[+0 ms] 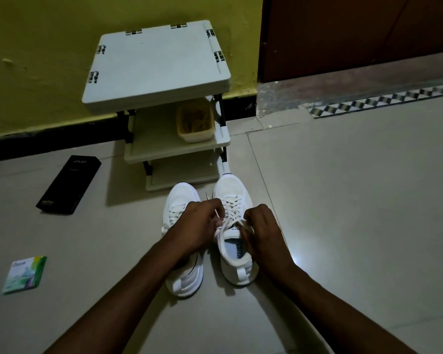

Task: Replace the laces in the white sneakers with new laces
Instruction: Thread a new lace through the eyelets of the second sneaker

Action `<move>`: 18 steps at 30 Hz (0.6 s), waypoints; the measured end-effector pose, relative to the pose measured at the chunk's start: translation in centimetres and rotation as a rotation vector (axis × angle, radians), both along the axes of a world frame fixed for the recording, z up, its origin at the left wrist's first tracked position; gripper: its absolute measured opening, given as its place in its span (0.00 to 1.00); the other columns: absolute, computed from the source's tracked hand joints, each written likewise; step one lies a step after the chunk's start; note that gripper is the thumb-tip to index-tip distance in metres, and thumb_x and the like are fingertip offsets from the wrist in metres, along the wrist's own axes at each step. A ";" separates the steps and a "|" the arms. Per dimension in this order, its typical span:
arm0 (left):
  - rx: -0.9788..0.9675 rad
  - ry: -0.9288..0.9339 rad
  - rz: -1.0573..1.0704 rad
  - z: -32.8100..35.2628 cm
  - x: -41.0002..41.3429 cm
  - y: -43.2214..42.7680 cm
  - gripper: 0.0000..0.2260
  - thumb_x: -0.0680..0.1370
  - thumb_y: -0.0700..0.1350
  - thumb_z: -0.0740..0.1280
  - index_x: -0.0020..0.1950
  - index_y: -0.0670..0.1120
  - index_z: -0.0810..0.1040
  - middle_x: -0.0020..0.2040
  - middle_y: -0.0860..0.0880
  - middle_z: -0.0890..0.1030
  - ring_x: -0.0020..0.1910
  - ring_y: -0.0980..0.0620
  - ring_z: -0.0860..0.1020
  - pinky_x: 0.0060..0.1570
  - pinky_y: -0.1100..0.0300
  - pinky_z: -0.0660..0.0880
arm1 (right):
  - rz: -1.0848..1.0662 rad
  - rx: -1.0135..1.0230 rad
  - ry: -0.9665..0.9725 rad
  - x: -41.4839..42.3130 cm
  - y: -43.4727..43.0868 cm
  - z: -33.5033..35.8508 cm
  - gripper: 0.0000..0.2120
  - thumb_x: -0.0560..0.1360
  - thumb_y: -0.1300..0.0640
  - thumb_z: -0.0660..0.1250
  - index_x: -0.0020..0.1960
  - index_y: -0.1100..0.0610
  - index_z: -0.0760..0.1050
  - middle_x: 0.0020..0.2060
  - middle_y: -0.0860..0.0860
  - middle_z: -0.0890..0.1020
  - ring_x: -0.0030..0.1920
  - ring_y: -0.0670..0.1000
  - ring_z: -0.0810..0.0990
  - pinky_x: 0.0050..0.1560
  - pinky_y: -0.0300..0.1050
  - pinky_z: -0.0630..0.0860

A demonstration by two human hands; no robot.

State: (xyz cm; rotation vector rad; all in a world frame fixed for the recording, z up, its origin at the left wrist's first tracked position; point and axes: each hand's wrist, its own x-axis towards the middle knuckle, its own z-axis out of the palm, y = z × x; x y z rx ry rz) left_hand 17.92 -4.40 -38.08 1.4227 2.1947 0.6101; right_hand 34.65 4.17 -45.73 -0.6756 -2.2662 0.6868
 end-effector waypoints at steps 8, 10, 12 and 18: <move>-0.089 -0.031 0.040 0.2 -0.8 0.0 0.03 0.77 0.44 0.72 0.45 0.52 0.84 0.40 0.57 0.82 0.42 0.61 0.78 0.40 0.70 0.68 | 0.000 0.007 -0.014 0.0 0.1 0.0 0.12 0.75 0.65 0.70 0.51 0.55 0.68 0.45 0.55 0.72 0.44 0.53 0.73 0.46 0.34 0.63; -0.121 -0.024 0.008 0.5 -1.1 0.1 0.03 0.77 0.45 0.72 0.45 0.51 0.85 0.40 0.56 0.84 0.44 0.59 0.80 0.44 0.63 0.71 | -0.002 0.010 -0.005 0.1 0.1 0.0 0.10 0.76 0.63 0.68 0.50 0.55 0.67 0.44 0.55 0.72 0.43 0.54 0.73 0.44 0.36 0.64; -0.137 -0.010 -0.014 0.6 -1.3 0.1 0.03 0.77 0.46 0.72 0.46 0.51 0.86 0.41 0.55 0.84 0.45 0.57 0.80 0.47 0.61 0.74 | 0.001 0.009 -0.003 0.1 0.0 0.1 0.08 0.77 0.61 0.66 0.50 0.55 0.67 0.44 0.55 0.72 0.43 0.54 0.73 0.44 0.37 0.65; -0.116 -0.069 -0.009 0.3 -1.2 0.2 0.02 0.77 0.42 0.72 0.45 0.47 0.83 0.44 0.52 0.83 0.45 0.56 0.80 0.50 0.57 0.77 | -0.012 -0.026 -0.056 0.1 -0.1 0.4 0.10 0.75 0.64 0.70 0.51 0.58 0.70 0.46 0.55 0.73 0.44 0.55 0.74 0.45 0.34 0.63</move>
